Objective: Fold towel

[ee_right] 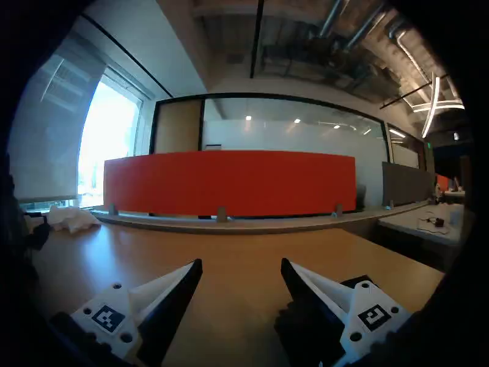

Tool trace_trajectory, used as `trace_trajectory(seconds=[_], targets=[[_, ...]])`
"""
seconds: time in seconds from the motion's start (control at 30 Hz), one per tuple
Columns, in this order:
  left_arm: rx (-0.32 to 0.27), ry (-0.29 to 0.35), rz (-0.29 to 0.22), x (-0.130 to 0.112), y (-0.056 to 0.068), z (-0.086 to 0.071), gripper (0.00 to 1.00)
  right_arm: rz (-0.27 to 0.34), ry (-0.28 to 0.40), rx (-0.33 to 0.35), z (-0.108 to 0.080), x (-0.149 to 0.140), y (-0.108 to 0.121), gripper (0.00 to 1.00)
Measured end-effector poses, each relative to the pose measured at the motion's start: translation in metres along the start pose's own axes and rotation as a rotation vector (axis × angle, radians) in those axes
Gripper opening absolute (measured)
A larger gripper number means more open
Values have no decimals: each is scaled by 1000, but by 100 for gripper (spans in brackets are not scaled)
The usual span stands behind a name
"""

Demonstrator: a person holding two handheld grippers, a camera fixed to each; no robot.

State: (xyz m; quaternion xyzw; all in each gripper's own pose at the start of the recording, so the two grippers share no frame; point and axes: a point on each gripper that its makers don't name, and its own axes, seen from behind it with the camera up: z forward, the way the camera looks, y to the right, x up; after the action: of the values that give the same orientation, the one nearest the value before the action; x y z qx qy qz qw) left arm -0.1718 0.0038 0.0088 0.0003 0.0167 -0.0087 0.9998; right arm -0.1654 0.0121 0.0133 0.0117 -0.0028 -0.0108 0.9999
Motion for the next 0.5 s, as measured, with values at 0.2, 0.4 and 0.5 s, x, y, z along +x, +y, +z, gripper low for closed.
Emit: trace_trajectory(seconds=[0.2, 0.4, 0.5], targets=[[0, 0, 0, 0, 0, 0, 94, 0, -2, 0, 1, -1, 0, 100], [0, -1, 0, 1, 0, 0, 94, 1, -1, 0, 1, -2, 0, 100], [0, -1, 0, 1, 0, 0, 94, 0, -1, 0, 1, -2, 0, 100]])
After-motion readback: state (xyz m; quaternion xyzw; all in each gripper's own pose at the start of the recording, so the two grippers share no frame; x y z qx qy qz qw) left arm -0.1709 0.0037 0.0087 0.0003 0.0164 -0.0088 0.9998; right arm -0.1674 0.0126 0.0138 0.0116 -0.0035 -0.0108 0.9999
